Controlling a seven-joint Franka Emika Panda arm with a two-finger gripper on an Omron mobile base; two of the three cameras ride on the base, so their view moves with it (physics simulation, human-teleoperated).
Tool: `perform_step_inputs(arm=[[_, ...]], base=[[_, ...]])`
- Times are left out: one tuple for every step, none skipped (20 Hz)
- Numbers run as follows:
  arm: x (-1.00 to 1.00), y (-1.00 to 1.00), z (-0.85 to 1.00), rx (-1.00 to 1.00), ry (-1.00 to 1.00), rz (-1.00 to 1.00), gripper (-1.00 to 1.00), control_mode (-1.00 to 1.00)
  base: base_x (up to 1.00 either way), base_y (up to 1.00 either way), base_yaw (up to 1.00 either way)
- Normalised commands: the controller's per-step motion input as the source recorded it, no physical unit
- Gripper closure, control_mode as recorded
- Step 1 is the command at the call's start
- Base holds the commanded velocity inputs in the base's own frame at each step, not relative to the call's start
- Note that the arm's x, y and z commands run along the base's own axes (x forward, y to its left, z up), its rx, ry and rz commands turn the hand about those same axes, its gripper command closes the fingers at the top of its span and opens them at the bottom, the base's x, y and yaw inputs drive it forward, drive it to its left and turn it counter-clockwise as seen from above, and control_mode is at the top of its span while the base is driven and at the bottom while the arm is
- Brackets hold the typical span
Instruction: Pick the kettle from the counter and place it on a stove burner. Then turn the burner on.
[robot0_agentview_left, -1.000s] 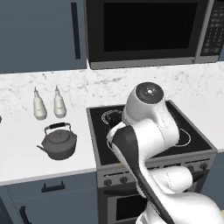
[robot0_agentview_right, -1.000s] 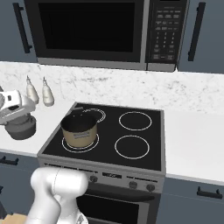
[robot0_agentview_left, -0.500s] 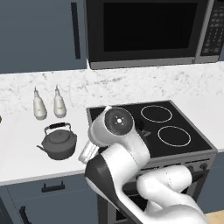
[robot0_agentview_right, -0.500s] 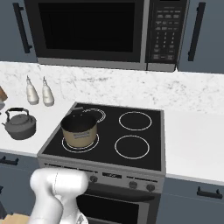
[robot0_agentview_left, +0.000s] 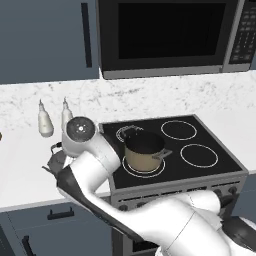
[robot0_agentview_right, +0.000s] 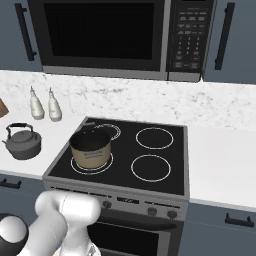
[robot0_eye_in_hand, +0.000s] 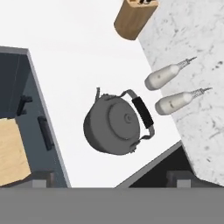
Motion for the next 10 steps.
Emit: perform_step_inputs(arm=[[0.74, 0.59, -0.03, -0.11, 0.00, 0.00, -1.00, -1.00], [0.81, 0.38, 0.00, -0.01, 0.00, 0.00, -1.00, -1.00], [0.39, 0.13, 0.00, 0.00, 0.00, 0.00, -1.00, -1.00], [0.00, 0.00, 0.00, 0.00, 0.00, 0.00, -1.00, -1.00], [0.00, 0.00, 0.00, 0.00, 0.02, 0.00, -1.00, -1.00], [0.00, 0.00, 0.00, 0.00, 0.04, 0.00, -1.00, -1.00], [0.19, 0.00, -0.13, -0.02, 0.02, 0.00, -1.00, -1.00], [0.41, -0.01, -0.36, -0.06, 0.01, 0.00, -1.00, -1.00], [0.45, -0.05, -0.35, -0.04, 0.02, 0.00, -1.00, -1.00], [0.46, -0.01, -0.29, -0.03, 0.05, 0.00, -1.00, -1.00]], base=[[0.00, 0.00, 0.00], [0.00, 0.00, 0.00], [0.00, 0.00, 0.00], [0.00, 0.00, 0.00], [0.00, 0.00, 0.00], [0.00, 0.00, 0.00], [0.00, 0.00, 0.00], [0.00, 0.00, 0.00], [0.00, 0.00, 0.00], [0.00, 0.00, 0.00]])
